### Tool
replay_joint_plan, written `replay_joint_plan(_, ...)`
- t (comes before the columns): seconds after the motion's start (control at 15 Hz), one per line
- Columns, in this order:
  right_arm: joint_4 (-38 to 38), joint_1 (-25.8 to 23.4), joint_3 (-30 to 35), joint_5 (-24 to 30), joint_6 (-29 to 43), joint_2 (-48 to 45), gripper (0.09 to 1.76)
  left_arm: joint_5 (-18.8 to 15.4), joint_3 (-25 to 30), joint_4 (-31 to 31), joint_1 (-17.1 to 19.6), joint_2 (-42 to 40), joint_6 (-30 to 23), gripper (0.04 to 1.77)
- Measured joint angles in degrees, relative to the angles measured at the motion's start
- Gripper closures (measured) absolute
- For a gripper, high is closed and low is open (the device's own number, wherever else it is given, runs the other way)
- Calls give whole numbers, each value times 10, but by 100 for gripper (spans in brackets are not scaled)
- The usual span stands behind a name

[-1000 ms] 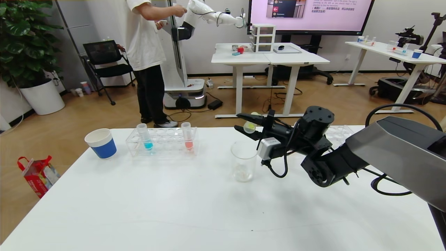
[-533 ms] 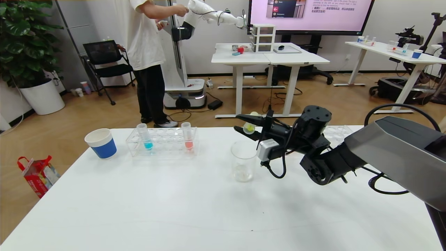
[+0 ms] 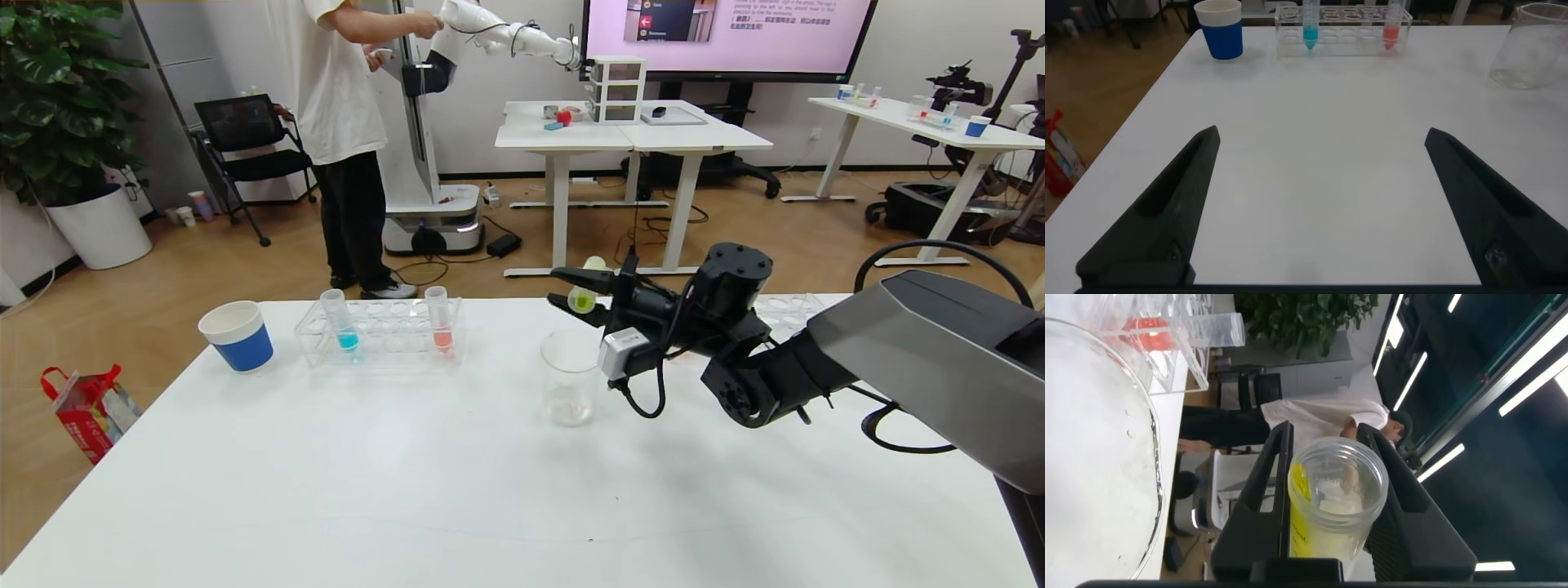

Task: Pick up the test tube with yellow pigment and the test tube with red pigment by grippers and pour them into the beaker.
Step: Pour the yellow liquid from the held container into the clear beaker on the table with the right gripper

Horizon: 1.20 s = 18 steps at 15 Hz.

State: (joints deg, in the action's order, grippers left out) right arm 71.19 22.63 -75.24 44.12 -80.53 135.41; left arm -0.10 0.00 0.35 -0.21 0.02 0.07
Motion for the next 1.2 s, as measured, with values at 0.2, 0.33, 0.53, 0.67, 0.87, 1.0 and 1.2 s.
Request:
replay_joint_plan(0.2, -1, 0, -2, 0, -11, 3, 132, 0, 0, 0, 0, 0, 0, 6)
replay_joint_plan(0.33, -1, 0, -5, 0, -22, 5, 132, 0, 0, 0, 0, 0, 0, 6)
replay_joint_plan(0.53, -1, 0, -12, 0, -31, 11, 132, 0, 0, 0, 0, 0, 0, 6)
replay_joint_plan(0.67, -5, -1, -20, 6, -45, 14, 132, 0, 0, 0, 0, 0, 0, 6)
replay_joint_plan(0.87, -44, -3, -40, 25, -88, 16, 132, 0, 0, 0, 0, 0, 1, 6)
replay_joint_plan(1.0, -55, -5, -48, 31, -103, 17, 132, 0, 0, 0, 0, 0, 0, 6)
replay_joint_plan(1.2, -56, -7, -57, 38, -114, 17, 132, 0, 0, 0, 0, 0, 0, 6)
